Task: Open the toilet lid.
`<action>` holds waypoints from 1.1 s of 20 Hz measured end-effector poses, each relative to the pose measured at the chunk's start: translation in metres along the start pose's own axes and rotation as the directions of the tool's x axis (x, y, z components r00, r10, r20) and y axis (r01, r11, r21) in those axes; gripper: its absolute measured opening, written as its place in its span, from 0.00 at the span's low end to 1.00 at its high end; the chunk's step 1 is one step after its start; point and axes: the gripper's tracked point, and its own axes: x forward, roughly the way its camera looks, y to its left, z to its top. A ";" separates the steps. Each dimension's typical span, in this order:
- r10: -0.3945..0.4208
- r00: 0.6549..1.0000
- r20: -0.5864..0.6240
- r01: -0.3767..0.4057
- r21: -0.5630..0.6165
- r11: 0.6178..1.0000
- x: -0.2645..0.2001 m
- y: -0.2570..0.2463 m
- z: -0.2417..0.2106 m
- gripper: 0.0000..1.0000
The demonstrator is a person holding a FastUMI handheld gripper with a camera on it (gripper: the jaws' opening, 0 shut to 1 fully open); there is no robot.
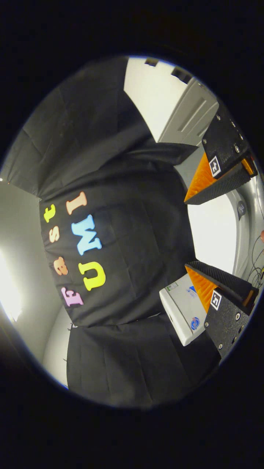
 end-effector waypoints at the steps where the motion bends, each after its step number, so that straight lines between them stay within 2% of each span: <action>1: -0.007 1.000 -0.027 0.009 0.055 0.998 0.004 0.001 -0.013 0.96; 6: -0.039 0.988 -0.150 0.074 0.234 0.969 0.033 -0.008 -0.084 0.96; 11: -0.057 0.974 -0.218 0.139 0.384 0.913 0.043 -0.014 -0.131 0.96; 15: -0.087 0.959 -0.269 0.215 0.495 0.842 0.047 -0.028 -0.165 0.96; 22: -0.143 0.920 -0.365 0.336 0.549 0.765 0.040 -0.066 -0.223 0.95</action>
